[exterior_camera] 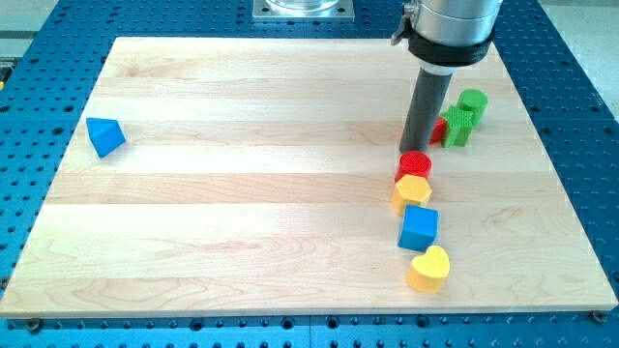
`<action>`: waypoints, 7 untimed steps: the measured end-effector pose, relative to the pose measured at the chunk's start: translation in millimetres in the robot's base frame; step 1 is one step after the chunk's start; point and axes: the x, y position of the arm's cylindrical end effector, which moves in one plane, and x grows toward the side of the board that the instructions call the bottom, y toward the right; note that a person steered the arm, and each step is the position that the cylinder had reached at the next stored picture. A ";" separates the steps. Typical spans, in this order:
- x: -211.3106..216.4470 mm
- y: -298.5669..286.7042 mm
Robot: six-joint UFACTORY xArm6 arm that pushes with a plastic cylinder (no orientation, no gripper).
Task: Push the red star into the green star
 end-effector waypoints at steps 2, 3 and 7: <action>-36.9 -28.9; -50.2 -8.5; -74.9 30.5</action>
